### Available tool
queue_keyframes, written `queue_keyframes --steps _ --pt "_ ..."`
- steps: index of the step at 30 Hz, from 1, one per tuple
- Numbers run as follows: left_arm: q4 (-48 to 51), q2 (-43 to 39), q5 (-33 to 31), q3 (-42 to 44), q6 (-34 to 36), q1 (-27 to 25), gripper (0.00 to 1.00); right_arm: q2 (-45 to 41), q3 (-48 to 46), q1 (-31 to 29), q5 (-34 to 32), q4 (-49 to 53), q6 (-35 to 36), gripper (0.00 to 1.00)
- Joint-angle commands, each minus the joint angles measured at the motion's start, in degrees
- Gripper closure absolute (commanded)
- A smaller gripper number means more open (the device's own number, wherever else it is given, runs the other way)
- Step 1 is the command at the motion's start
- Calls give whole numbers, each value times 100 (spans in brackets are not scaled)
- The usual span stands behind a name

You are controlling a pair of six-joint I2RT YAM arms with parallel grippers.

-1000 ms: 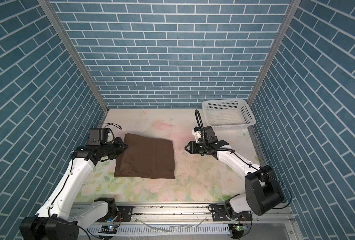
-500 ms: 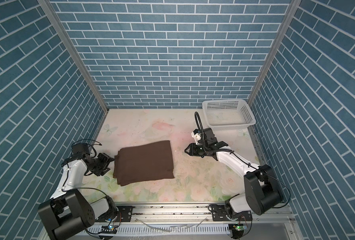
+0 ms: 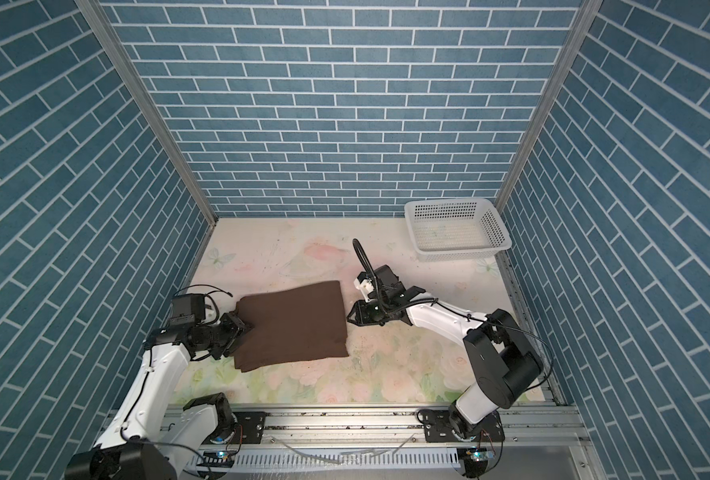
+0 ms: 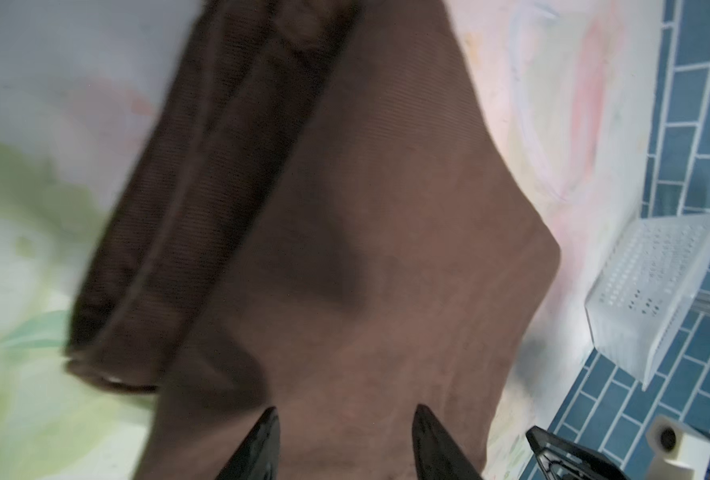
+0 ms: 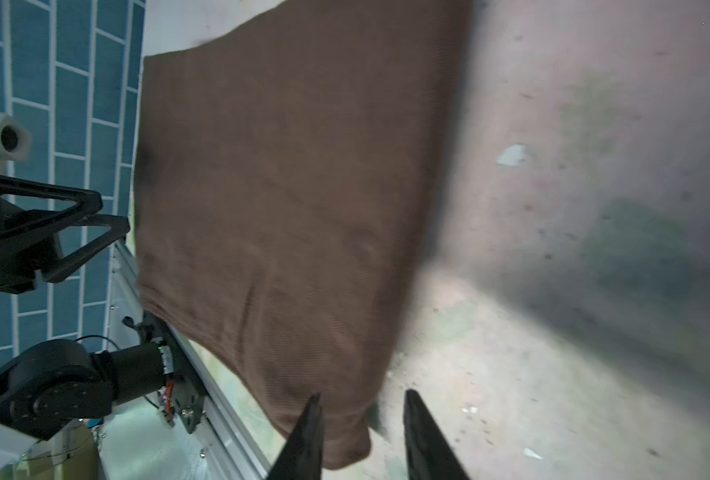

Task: Fold and stack the trousers

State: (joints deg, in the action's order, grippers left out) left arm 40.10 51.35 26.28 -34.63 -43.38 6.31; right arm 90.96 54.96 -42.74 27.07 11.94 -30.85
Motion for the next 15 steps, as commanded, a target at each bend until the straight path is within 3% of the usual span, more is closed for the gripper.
queue_keyframes --steps 1,8,15 --pt "-314 1 -478 -16 -589 -507 47 308 373 -193 31 -68 26 100" --pt "-1232 191 -389 1226 -977 -587 52 1085 505 -271 455 -275 -55 100" --pt "-991 1067 -741 779 -341 -505 52 1834 790 -274 392 -421 -136 100"
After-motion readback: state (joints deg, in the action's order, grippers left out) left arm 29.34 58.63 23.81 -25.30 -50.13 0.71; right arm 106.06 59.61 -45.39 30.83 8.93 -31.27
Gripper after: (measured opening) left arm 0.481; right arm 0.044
